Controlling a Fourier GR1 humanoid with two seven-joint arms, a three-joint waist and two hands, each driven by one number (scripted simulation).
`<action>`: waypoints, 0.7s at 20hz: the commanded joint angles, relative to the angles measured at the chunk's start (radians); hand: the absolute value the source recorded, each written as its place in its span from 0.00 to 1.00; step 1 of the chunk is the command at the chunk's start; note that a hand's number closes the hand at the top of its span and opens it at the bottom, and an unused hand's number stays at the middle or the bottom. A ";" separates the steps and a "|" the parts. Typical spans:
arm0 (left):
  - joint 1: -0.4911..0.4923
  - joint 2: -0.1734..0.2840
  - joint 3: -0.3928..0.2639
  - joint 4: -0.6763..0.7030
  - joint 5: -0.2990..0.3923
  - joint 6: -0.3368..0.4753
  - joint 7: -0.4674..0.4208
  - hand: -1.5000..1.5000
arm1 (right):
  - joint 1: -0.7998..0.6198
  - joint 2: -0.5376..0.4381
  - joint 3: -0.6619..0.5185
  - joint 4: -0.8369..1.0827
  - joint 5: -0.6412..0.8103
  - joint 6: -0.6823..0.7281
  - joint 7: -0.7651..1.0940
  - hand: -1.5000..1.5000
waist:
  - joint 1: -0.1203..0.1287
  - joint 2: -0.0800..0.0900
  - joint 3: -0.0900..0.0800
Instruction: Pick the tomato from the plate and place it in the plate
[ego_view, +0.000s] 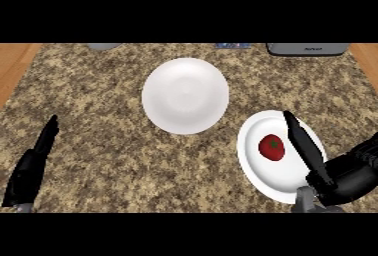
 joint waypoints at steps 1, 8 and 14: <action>-0.005 -0.043 -0.022 0.024 -0.029 0.011 -0.026 0.50 | 0.091 0.010 0.257 -0.013 0.071 -0.234 0.037 0.00 | 0.005 0.008 -0.002; 0.018 0.008 -0.001 -0.040 -0.025 -0.014 -0.005 0.50 | 0.346 -0.058 0.324 0.042 0.179 -0.084 0.298 0.00 | 0.015 0.014 -0.007; -0.016 -0.002 0.011 -0.006 -0.029 -0.016 -0.003 0.50 | 0.422 -0.156 0.335 0.022 0.228 -0.018 0.530 0.00 | 0.026 0.025 -0.010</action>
